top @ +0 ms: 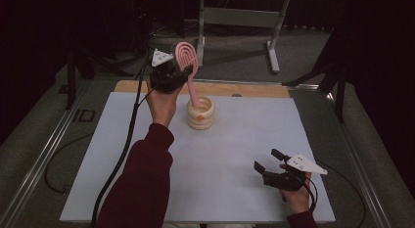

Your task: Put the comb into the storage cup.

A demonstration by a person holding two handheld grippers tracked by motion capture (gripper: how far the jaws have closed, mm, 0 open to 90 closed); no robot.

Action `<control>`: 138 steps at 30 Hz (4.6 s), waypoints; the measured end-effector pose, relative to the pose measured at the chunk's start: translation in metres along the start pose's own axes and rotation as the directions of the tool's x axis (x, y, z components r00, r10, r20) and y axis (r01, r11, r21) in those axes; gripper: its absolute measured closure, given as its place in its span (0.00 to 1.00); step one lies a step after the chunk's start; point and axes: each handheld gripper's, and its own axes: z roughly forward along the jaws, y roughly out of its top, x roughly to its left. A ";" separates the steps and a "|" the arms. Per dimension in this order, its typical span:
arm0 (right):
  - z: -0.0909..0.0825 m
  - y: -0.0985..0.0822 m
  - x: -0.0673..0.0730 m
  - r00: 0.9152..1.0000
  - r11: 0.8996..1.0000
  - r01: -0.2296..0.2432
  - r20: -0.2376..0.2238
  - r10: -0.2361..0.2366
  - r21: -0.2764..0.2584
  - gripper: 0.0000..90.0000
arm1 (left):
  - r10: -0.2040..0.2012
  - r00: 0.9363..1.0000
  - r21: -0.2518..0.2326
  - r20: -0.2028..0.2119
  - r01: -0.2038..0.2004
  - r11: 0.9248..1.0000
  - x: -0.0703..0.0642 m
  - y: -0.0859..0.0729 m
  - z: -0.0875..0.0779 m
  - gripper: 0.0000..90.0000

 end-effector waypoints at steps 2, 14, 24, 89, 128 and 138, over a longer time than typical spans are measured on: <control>0.000 0.000 0.000 1.000 1.000 0.000 -0.001 0.000 -0.001 0.15 | 0.000 1.000 0.000 -0.002 0.000 1.000 0.000 -0.001 0.001 0.71; 0.001 -0.001 -0.001 1.000 1.000 -0.005 -0.007 0.005 0.003 0.15 | 0.003 1.000 0.007 -0.001 -0.003 1.000 -0.003 -0.006 0.011 0.71; 0.001 -0.001 -0.001 1.000 1.000 -0.006 -0.009 0.006 0.001 0.15 | -0.012 1.000 0.007 -0.005 0.012 1.000 -0.005 -0.011 0.017 0.71; -0.001 -0.001 -0.001 1.000 1.000 -0.010 -0.014 0.010 -0.007 0.15 | 0.007 0.999 0.032 -0.054 -0.005 0.999 -0.019 -0.041 0.047 0.71; -0.001 0.000 0.000 1.000 1.000 -0.007 -0.022 0.007 -0.009 0.15 | -0.022 0.998 0.075 -0.065 0.027 0.997 -0.016 -0.061 0.058 0.71; 0.000 0.000 0.000 1.000 1.000 -0.009 -0.025 0.009 -0.007 0.15 | -0.018 0.998 0.088 -0.067 0.024 0.996 -0.016 -0.065 0.061 0.71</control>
